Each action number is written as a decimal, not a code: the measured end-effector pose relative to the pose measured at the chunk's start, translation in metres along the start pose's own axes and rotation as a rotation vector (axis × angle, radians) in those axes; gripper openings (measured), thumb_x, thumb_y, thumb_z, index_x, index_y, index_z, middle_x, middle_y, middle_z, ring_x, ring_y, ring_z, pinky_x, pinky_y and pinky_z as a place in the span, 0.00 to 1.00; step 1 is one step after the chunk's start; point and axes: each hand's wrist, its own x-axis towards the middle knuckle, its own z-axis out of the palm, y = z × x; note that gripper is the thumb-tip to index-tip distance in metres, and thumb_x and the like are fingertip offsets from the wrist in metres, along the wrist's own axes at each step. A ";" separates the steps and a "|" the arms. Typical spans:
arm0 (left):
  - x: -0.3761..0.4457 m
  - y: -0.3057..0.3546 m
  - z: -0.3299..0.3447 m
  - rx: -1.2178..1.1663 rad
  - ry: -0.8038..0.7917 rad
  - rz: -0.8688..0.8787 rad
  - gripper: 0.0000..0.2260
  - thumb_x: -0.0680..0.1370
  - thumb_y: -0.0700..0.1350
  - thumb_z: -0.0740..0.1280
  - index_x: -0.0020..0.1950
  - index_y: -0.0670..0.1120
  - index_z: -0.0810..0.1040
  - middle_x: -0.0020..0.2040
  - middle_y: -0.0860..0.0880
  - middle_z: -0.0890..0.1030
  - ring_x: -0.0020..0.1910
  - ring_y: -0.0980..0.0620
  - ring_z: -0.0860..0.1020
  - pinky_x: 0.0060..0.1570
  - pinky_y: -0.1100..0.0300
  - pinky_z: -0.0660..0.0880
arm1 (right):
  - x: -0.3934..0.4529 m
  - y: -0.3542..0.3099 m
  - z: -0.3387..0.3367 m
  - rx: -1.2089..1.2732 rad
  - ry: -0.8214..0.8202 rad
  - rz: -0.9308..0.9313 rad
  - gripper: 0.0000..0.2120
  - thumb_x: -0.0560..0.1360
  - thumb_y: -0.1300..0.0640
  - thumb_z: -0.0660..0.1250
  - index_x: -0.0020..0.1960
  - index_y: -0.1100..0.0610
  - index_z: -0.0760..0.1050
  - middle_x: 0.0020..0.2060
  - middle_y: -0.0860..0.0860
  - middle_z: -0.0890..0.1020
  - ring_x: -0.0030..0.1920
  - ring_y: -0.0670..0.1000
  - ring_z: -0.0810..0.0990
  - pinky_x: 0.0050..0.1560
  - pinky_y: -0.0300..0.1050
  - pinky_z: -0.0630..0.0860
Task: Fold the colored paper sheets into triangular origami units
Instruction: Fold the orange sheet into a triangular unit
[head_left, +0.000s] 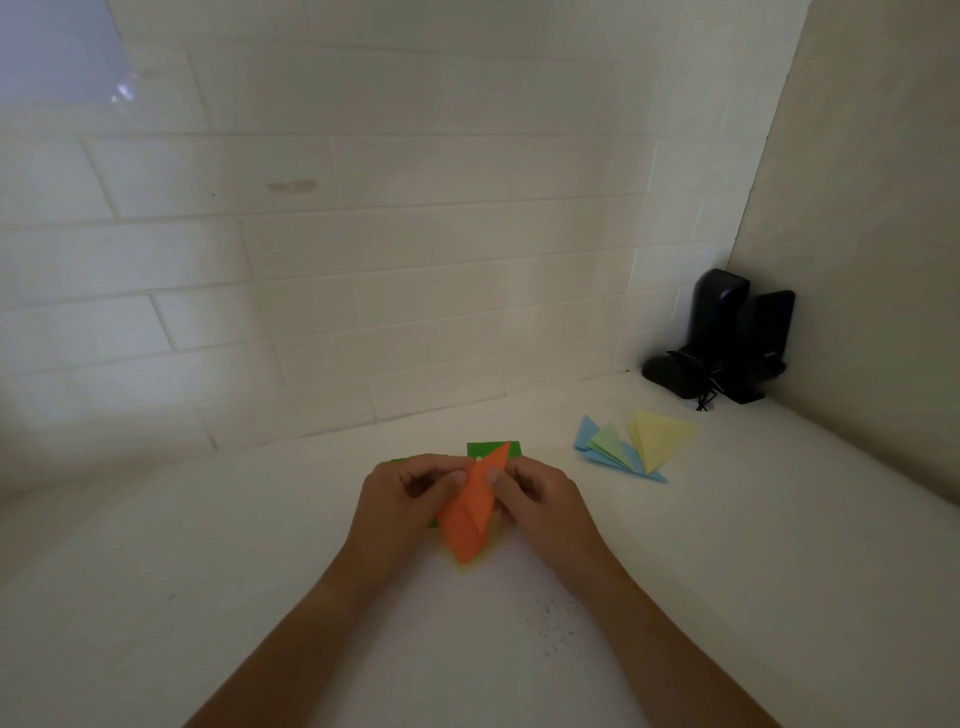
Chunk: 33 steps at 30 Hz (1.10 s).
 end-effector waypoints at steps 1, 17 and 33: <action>0.000 0.000 0.000 -0.024 -0.001 -0.014 0.09 0.80 0.37 0.71 0.56 0.47 0.88 0.50 0.48 0.88 0.52 0.45 0.86 0.55 0.42 0.83 | 0.000 0.001 0.001 -0.018 -0.015 -0.011 0.16 0.82 0.52 0.67 0.39 0.59 0.76 0.30 0.44 0.79 0.33 0.42 0.76 0.38 0.35 0.71; 0.000 0.005 0.003 -0.022 -0.069 -0.057 0.09 0.80 0.41 0.72 0.55 0.53 0.88 0.33 0.41 0.75 0.38 0.47 0.76 0.45 0.53 0.76 | 0.003 0.004 -0.002 0.008 0.046 0.013 0.15 0.84 0.54 0.64 0.40 0.55 0.76 0.30 0.42 0.77 0.32 0.40 0.74 0.36 0.32 0.69; -0.005 0.013 0.007 0.063 -0.182 -0.120 0.07 0.78 0.38 0.74 0.48 0.49 0.89 0.44 0.40 0.86 0.42 0.55 0.82 0.45 0.68 0.76 | 0.002 0.002 -0.002 0.135 0.132 0.064 0.17 0.82 0.57 0.64 0.34 0.52 0.68 0.29 0.47 0.70 0.33 0.46 0.67 0.38 0.46 0.65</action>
